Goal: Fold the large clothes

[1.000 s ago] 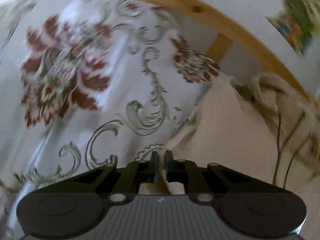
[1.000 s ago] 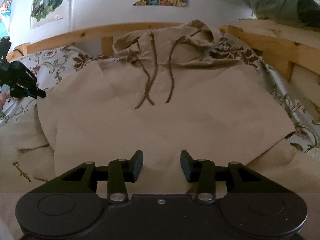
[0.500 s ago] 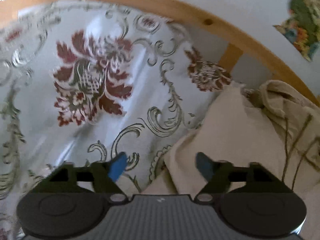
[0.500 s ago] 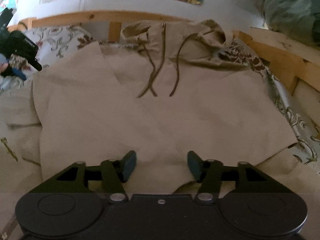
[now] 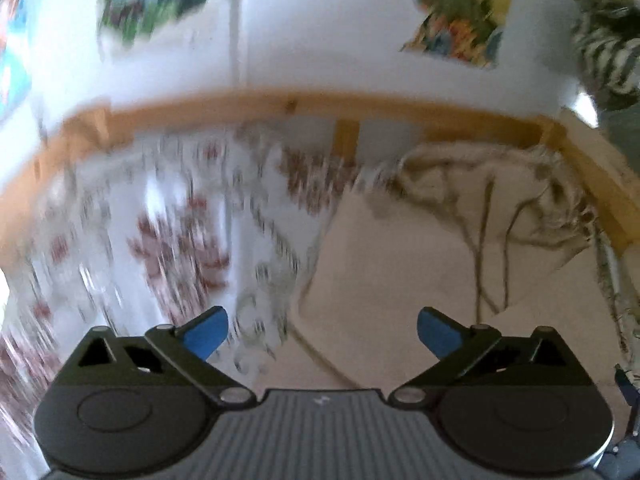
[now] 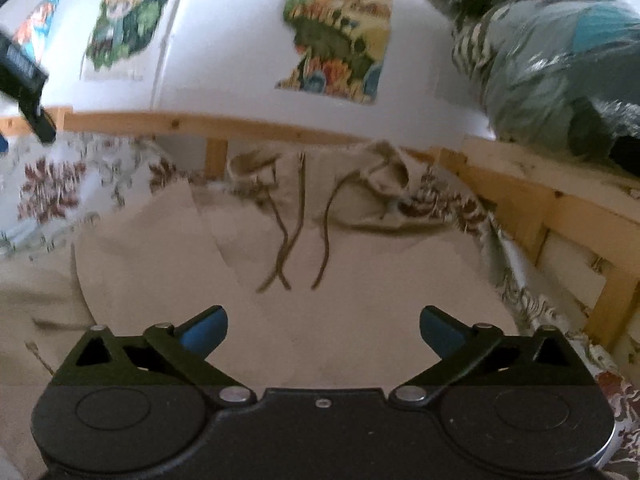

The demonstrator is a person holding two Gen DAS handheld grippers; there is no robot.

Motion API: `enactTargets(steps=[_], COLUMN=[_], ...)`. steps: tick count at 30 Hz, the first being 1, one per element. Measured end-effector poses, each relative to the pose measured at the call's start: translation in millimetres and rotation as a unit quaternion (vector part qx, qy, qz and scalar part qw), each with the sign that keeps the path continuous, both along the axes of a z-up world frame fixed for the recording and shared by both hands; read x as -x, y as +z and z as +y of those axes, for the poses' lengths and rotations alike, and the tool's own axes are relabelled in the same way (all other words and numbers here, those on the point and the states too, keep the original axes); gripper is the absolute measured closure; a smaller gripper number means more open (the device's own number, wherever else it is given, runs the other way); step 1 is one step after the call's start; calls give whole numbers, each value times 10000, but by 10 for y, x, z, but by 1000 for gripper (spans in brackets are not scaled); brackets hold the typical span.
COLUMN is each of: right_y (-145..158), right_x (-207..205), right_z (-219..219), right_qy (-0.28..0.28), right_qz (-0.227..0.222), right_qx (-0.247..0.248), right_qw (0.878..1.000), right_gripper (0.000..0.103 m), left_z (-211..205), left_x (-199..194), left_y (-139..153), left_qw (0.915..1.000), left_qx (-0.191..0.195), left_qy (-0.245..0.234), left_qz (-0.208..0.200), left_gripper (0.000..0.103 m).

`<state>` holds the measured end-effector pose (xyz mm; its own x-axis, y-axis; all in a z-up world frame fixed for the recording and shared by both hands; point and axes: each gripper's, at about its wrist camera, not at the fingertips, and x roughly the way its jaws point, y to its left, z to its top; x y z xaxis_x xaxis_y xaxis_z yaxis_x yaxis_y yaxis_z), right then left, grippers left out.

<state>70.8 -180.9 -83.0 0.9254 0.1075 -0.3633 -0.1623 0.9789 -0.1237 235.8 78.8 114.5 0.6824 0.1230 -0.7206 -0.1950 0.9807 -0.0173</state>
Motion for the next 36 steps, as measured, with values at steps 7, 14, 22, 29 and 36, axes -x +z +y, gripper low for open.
enactTargets(steps=[7, 14, 22, 29, 36], right_y=[191, 241, 599, 752, 654], right_x=[25, -216, -1841, -3012, -3243], right_z=[-97, -314, -423, -204, -140], right_qy=[-552, -973, -1175, -821, -973], right_qz=[-327, -402, -14, 73, -236], right_qx=[-310, -298, -424, 755, 1151], right_qw=[9975, 9940, 9922, 9937, 9883], right_gripper=[1, 6, 36, 39, 97], left_z=[-278, -107, 88, -109, 73], left_x=[-651, -1481, -2664, -3292, -2942], left_y=[218, -669, -1135, -1419, -1556], left_qw=[9912, 9842, 9876, 9880, 9667], left_qx=[-773, -631, 8, 403, 1217], left_qy=[-863, -1062, -592, -967, -281], left_qz=[-636, -1265, -1457, -1132, -2235], left_gripper=[1, 1, 18, 43, 101])
